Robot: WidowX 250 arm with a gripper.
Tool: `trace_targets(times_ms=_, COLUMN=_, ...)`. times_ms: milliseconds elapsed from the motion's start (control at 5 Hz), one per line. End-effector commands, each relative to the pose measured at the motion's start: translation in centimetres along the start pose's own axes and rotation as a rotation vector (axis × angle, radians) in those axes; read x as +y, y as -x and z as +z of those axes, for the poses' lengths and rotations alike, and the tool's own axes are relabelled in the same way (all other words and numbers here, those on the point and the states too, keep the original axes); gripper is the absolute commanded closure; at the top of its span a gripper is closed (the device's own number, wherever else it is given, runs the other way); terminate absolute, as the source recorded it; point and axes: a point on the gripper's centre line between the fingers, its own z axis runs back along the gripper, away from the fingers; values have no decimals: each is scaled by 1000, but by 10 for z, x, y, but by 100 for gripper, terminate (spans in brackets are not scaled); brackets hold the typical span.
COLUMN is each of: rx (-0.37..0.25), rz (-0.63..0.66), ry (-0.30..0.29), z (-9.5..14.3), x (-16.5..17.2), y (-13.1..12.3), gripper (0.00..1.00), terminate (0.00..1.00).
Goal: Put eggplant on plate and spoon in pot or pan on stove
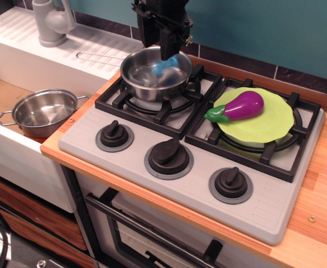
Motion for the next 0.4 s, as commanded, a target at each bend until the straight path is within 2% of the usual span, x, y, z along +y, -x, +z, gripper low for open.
trace_targets(times_ms=0, rx=-10, rz=4, ry=-14, z=21, x=-8, y=-12, gripper=0, terminate=0)
trace_targets(times_ms=200, rx=13, rz=18, ry=-22, z=36, x=-20, y=-10, gripper=0, terminate=0)
